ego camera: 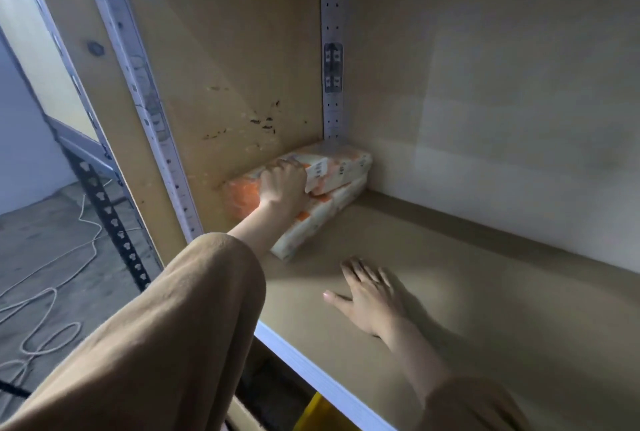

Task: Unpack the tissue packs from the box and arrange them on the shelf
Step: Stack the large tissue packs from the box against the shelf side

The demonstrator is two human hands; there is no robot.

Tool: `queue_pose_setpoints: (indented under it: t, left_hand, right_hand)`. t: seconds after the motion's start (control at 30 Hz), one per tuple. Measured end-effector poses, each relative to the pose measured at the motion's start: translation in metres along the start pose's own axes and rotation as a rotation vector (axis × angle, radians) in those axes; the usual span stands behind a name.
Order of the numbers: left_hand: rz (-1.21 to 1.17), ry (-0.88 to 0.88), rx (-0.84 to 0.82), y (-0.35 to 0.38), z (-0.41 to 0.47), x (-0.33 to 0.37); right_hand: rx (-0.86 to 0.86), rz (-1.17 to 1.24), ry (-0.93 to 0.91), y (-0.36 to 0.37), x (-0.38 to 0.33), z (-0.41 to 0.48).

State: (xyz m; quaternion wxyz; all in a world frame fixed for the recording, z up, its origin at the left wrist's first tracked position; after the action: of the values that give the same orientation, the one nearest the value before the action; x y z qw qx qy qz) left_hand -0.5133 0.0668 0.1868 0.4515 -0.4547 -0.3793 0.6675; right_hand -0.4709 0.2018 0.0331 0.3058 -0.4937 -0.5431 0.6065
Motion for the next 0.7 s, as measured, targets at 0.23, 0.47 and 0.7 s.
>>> queue_pose_setpoints:
  t: [0.23, 0.47, 0.7]
  left_hand:
    - [-0.002, -0.003, -0.054, 0.029, 0.013, 0.012]
    - [0.037, 0.009, -0.131, 0.04, 0.022, 0.014]
    - [-0.065, 0.037, -0.225, 0.04, 0.026, 0.005]
  right_hand:
    - [0.045, 0.018, 0.01, 0.001, 0.002, 0.004]
    - [0.063, 0.014, 0.011, 0.003, 0.003, 0.007]
    - [0.019, 0.012, 0.008, 0.002, 0.002, 0.005]
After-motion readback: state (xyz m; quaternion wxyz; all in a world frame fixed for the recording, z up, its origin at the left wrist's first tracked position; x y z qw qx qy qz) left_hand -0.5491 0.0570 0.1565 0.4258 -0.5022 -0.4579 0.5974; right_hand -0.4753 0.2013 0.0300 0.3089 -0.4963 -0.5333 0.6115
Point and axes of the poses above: each hand's wrist, its own z-axis towards the middle knuckle, its own y-axis out of the palm, x = y × z, the point moved 8 cm from there along z, towards the middle knuckle, and after that the axes turned 8 degrees about y, right-handed, at the moved point
